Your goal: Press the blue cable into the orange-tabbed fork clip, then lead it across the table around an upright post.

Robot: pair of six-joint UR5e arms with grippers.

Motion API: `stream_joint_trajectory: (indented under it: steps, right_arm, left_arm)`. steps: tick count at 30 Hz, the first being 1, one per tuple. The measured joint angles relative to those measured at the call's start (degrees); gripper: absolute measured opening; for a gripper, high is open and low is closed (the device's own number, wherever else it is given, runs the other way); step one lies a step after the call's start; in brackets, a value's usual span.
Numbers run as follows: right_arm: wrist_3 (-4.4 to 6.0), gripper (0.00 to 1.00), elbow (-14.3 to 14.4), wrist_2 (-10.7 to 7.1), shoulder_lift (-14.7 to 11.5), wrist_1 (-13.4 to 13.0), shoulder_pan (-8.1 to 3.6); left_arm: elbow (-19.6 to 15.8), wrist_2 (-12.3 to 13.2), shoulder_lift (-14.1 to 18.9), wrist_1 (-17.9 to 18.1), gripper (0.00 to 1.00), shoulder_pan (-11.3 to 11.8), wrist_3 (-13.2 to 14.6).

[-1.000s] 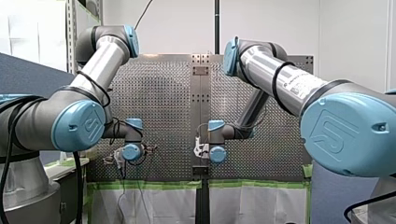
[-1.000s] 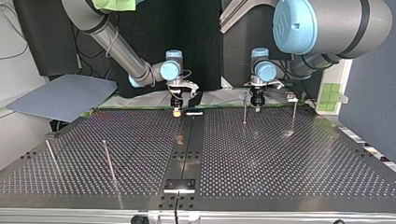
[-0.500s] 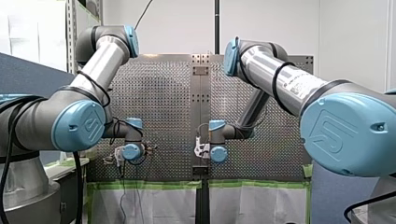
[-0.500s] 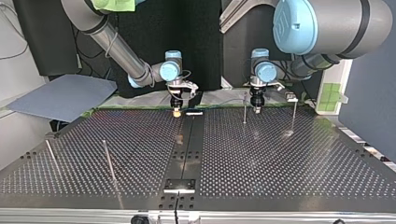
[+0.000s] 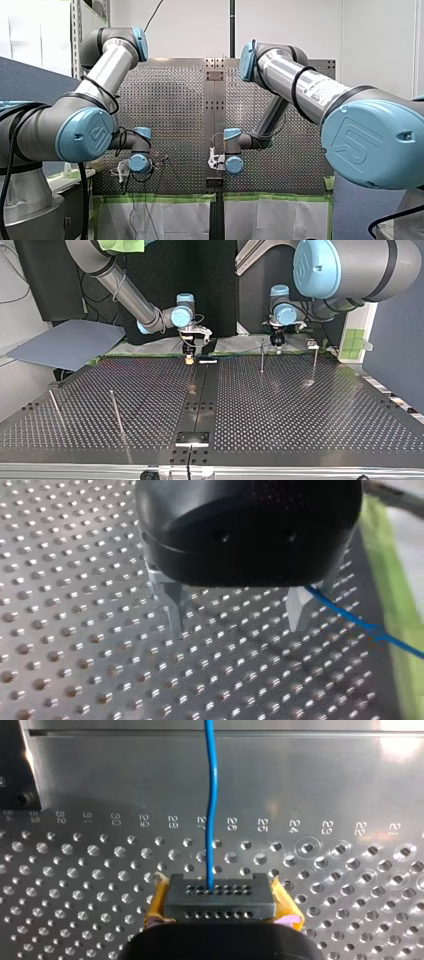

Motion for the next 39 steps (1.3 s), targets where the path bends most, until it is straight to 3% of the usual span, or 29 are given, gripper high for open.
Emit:
stream_joint_trajectory:
  steps: [20, 30, 39]
  right_arm:
    - [-0.08, 0.00, 0.0, 0.00, 0.0, 1.3, -0.02]
    - [-0.09, 0.00, 0.0, 0.00, 0.0, 1.4, -0.14]
    - [-0.17, 0.00, 0.0, -0.02, 0.0, 1.4, -0.17]
  left_arm:
    - [-8.9, 9.2, 0.7, 5.9, 1.00, 0.8, -1.1]
    - [-11.9, 14.0, 1.7, 10.7, 1.00, 1.2, -1.2]
    - [-14.2, 14.4, 3.1, 14.6, 1.00, 1.3, -1.5]
